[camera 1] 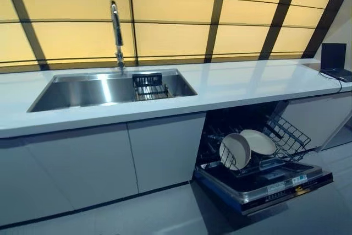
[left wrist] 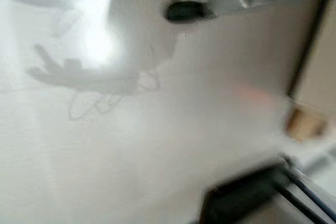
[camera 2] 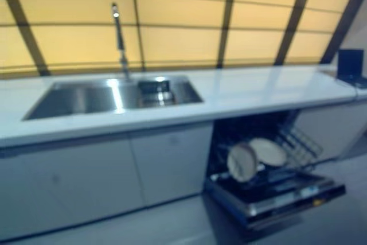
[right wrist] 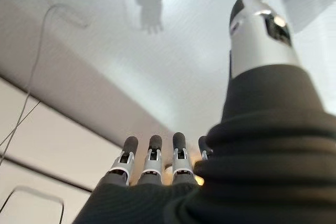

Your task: Take plates into dishwasher

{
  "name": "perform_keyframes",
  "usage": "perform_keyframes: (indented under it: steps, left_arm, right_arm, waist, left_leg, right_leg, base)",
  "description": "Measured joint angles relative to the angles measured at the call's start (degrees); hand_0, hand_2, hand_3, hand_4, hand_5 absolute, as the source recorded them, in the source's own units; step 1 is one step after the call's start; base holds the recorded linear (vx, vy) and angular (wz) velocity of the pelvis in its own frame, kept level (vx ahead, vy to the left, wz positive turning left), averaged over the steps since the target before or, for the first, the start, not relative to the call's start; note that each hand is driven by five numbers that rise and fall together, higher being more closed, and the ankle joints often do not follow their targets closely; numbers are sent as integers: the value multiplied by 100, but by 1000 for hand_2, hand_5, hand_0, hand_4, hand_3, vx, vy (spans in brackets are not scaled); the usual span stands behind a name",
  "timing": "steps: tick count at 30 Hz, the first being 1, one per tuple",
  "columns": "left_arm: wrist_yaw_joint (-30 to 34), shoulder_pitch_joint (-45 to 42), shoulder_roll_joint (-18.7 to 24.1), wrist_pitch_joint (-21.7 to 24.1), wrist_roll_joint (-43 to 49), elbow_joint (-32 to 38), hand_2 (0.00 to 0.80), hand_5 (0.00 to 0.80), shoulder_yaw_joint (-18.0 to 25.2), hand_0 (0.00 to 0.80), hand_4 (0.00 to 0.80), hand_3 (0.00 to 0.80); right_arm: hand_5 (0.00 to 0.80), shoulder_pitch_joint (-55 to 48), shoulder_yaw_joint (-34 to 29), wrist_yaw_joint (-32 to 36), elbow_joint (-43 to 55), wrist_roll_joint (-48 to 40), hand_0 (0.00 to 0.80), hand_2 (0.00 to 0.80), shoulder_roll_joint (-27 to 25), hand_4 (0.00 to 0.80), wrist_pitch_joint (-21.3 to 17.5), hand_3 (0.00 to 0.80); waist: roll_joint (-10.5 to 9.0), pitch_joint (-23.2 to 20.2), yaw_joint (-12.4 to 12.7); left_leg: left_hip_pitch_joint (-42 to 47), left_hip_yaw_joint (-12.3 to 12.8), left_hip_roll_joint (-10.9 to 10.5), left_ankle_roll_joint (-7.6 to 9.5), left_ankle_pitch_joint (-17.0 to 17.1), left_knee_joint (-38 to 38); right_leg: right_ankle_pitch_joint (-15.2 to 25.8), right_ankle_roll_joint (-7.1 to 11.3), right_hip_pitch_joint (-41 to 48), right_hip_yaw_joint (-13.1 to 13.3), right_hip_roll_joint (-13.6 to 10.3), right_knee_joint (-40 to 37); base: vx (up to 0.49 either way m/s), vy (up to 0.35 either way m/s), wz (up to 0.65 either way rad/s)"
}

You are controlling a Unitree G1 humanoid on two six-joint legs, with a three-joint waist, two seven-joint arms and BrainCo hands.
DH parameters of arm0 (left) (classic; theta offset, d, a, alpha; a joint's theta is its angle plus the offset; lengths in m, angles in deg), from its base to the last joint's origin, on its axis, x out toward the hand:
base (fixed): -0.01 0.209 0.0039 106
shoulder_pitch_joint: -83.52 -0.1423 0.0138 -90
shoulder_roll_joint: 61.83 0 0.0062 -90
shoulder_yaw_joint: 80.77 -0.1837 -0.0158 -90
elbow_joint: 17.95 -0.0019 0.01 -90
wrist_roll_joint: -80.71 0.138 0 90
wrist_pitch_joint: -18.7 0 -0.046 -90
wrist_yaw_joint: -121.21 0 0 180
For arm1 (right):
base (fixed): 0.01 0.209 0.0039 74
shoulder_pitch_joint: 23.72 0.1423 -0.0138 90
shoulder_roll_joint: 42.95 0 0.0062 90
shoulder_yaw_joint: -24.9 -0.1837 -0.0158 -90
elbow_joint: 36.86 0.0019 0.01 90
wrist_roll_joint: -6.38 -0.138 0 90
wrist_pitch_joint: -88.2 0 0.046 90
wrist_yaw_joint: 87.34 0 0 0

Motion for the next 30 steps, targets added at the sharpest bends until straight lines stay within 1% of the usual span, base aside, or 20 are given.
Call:
perform_keyframes:
  steps: [2, 3, 4, 5, 8, 9, 10, 11, 12, 13, 14, 15, 17, 18, 19, 20, 21, 25, 27, 30]
  left_arm:
    - [-21, -173, 77, -5, 7, -47, 0, 0, -5, 0, 0, 0]
    - [-29, -277, 112, -9, 29, -48, 0, 0, -9, 0, 0, 0]
    - [-28, -345, 137, -14, 48, -37, 0, 0, -14, 0, 0, 0]
    - [-21, -390, 170, -23, 49, -9, 0, 0, -11, 0, 0, 0]
    - [0, -487, 326, -181, 62, -10, 0, 0, -12, 0, 0, 0]
    - [25, -495, 347, -227, 76, -8, 0, 0, -7, 0, 0, 0]
    - [65, -501, 343, -273, 90, 4, 0, 0, -2, 0, 0, 0]
    - [75, -524, 334, -303, 91, 90, 0, 0, 28, 0, 0, 0]
    - [87, -558, 313, -336, 86, 145, 0, 0, 77, 0, 0, 0]
    - [105, -566, 274, -368, 76, 256, 0, 0, 114, 0, 0, 0]
    - [115, -545, 244, -380, 37, 291, 0, 0, 109, 0, 0, 0]
    - [114, -575, 239, -392, -1, 275, 0, 0, 106, 0, 0, 0]
    - [103, -642, 229, -400, -174, 261, 0, 0, 102, 0, 0, 0]
    - [97, -653, 241, -396, -258, 246, 0, 0, 100, 0, 0, 0]
    - [96, -691, 303, -390, -408, 240, 0, 0, 111, 0, 0, 0]
    - [91, -724, 341, -382, -486, 240, 0, 0, 122, 0, 0, 0]
    - [93, -731, 324, -380, -567, 252, 0, 0, 131, 0, 0, 0]
    - [110, -717, 32, -338, -702, 363, 0, 0, 137, 0, 0, 0]
    - [116, -710, 20, -334, -728, 384, 0, 0, 140, 0, 0, 0]
    - [166, -813, -18, -323, -854, 478, 0, 0, 352, 0, 0, 0]
  right_arm:
    - [0, 117, 7, -35, -14, -52, 0, 0, 18, 0, -22, 0]
    - [0, 174, 6, -55, 7, -52, 0, 0, 18, 0, -44, 0]
    - [0, 149, 5, -61, 33, -70, 0, 0, 38, 0, -79, 0]
    - [0, 123, 4, -79, 45, -115, 0, 0, 56, 0, -114, 0]
    - [0, 12, -24, -270, 233, -579, 0, 0, 325, 0, -323, 0]
    - [0, 10, -28, -318, 233, -741, 0, 0, 431, 0, -344, 0]
    - [0, 96, -37, -341, 249, -884, 0, 0, 546, 0, -344, 0]
    - [0, 225, -135, -342, 349, -1008, 0, 0, 669, 0, -352, 0]
    - [0, 248, -177, -351, 351, -1141, 0, 0, 841, 0, -390, 0]
    - [0, 233, -175, -410, 285, -1288, 0, 0, 999, 0, -380, 0]
    - [0, 240, -168, -538, 196, -1462, 0, 0, 1169, 0, -387, 0]
    - [0, 249, -169, -607, 187, -1565, 0, 0, 1246, 0, -418, 0]
    - [0, 269, -159, -789, 205, -1746, 0, 0, 1360, 0, -610, 0]
    - [0, 329, -84, -866, 223, -1816, 0, 0, 1453, 0, -713, 0]
    - [0, 452, -15, -930, 256, -1894, 0, 0, 1652, 0, -791, 0]
    - [0, 578, 65, -945, 268, -1980, 0, 0, 1792, 0, -822, 0]
    - [0, 700, 158, -930, 300, -2117, 0, 0, 1923, 0, -849, 0]
    - [0, 682, 236, -885, 311, -2589, 0, 0, 2064, 0, -906, 0]
    - [0, 580, 260, -875, 288, -2655, 0, 0, 2083, 0, -916, 0]
    - [0, 97, 271, -758, 208, -3161, 0, 0, 2280, 0, -937, 0]
  waist:
    - [-116, 23, 119]
    - [-144, 42, 209]
    - [-143, 32, 242]
    - [-166, 47, 287]
    - [-387, 141, 280]
    - [-464, 146, 229]
    - [-441, 141, 287]
    - [-299, 206, 406]
    - [-167, 258, 355]
    - [-39, 284, 359]
    - [62, 278, 437]
    - [56, 265, 531]
    - [8, 238, 677]
    - [1, 234, 798]
    - [-130, 195, 959]
    - [-138, 194, 982]
    - [-113, 193, 992]
    - [165, 170, 1067]
    - [174, 169, 1084]
    - [78, 167, 1086]
  left_leg:
    - [-33, 44, -159, 196, -72, 73]
    - [-103, 64, -216, 310, -88, 130]
    - [-157, 92, -226, 360, -45, 158]
    - [-165, 114, -252, 379, -2, 141]
    - [-208, 61, -341, 377, 54, 261]
    - [-265, 68, -402, 431, 93, 333]
    - [-325, 166, -342, 648, 199, 212]
    - [-371, 289, -142, 413, 331, 124]
    - [-462, 488, 80, 246, 458, 153]
    - [-495, 662, 326, 214, 493, 128]
    - [-517, 704, 551, 128, 552, 153]
    - [-509, 702, 614, 83, 581, 186]
    - [-516, 675, 652, 79, 582, 235]
    - [-556, 625, 683, -1, 597, 289]
    - [-572, 553, 711, -147, 573, 340]
    - [-621, 419, 743, -386, 541, 398]
    - [-720, 347, 823, -433, 510, 518]
    - [-1068, 108, 1130, -428, 510, 820]
    - [-1061, 52, 1155, -427, 505, 818]
    - [-1165, -106, 1218, -563, 633, 711]
  right_leg:
    - [105, 244, -44, 97, -130, -6]
    - [25, 592, -105, 161, -198, -17]
    - [-88, 795, -107, 148, -225, 5]
    - [-110, 856, -111, 96, -270, -18]
    - [92, 1331, -76, 599, -234, -122]
    - [196, 1570, -8, 633, -222, -324]
    - [13, 1778, 30, 579, -143, -557]
    - [-197, 1389, -156, 479, -97, -213]
    - [-245, 1010, -291, 578, -114, 428]
    - [-367, 931, -397, 801, -117, 1282]
    - [-537, 969, -352, 1071, -273, 2064]
    - [-725, 1048, -152, 1292, -515, 2294]
    - [-800, 1133, 495, 1452, -971, 1747]
    - [-783, 1173, 751, 1441, -1158, 1377]
    - [-262, 1072, 1071, 1436, -1366, 702]
    - [-444, 1361, 1213, 1463, -1300, 470]
    - [-639, 1465, 1224, 1391, -1216, 381]
    - [-811, 1388, 1239, 1259, -872, 95]
    - [-813, 1341, 1246, 1244, -832, 94]
    - [-808, 1275, 1208, 1254, -740, 53]
  base:
    - [-133, 15, -15]
    - [-198, 14, -18]
    - [-271, 19, -12]
    - [-243, 15, -16]
    - [-210, -18, 9]
    - [-208, -60, 0]
    - [-266, -132, -40]
    - [-309, -185, -37]
    - [-287, -209, 6]
    - [-222, -233, 45]
    - [-197, -249, 24]
    - [-217, -363, 7]
    - [-228, -418, -7]
    - [-291, -541, -36]
    - [-285, -544, -46]
    - [-220, -455, -48]
    - [-161, -343, -26]
    - [-126, -303, -8]
    - [-48, -153, 8]
    - [-130, -197, 16]
